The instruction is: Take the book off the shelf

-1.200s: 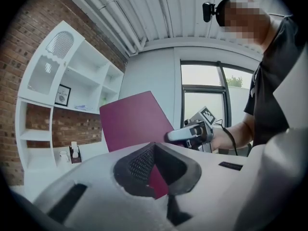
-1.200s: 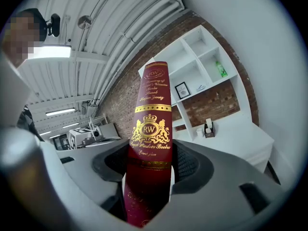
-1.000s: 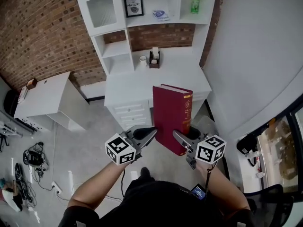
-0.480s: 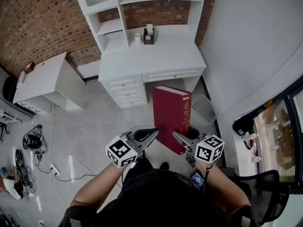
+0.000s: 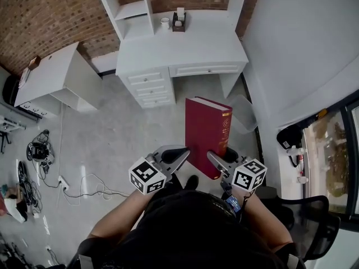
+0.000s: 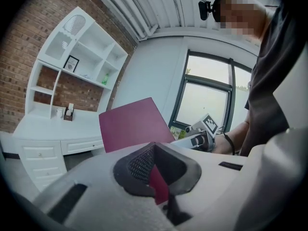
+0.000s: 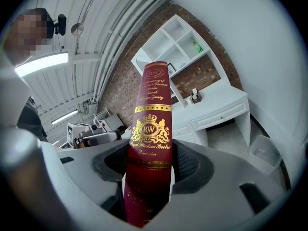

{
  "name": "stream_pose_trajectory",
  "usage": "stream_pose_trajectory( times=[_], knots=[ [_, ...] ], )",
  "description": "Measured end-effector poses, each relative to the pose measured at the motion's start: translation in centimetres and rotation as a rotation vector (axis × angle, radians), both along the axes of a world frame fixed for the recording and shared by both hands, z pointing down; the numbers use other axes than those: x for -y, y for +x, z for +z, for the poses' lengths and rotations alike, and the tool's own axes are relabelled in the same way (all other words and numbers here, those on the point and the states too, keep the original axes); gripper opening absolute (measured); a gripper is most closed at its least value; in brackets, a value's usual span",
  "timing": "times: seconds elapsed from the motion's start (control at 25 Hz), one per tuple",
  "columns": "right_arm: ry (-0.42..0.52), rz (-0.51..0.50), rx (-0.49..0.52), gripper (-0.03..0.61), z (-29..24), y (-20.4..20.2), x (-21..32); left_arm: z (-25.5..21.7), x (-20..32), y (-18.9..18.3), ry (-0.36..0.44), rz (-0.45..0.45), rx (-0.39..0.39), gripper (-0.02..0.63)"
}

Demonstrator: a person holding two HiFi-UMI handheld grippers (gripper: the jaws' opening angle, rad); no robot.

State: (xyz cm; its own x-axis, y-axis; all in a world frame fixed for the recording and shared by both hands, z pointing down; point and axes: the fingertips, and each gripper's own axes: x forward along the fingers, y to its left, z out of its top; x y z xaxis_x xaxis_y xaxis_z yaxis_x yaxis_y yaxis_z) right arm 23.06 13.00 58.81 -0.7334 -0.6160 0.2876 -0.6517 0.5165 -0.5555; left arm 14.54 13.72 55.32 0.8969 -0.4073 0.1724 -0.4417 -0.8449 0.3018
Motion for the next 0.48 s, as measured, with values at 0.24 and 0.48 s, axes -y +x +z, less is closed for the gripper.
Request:
stream_pose_trajectory(
  times=[0.24, 0.48],
  knots=[
    [0.008, 0.001, -0.016, 0.241, 0.6, 0.0, -0.1, 1.5, -1.0, 0.9, -0.033, 0.005, -0.021, 0.008],
    [-0.003, -0.004, -0.009, 0.241, 1.2, 0.2, 0.0, 2.4, -0.1, 1.4, -0.044, -0.003, -0.029, 0.008]
  ],
)
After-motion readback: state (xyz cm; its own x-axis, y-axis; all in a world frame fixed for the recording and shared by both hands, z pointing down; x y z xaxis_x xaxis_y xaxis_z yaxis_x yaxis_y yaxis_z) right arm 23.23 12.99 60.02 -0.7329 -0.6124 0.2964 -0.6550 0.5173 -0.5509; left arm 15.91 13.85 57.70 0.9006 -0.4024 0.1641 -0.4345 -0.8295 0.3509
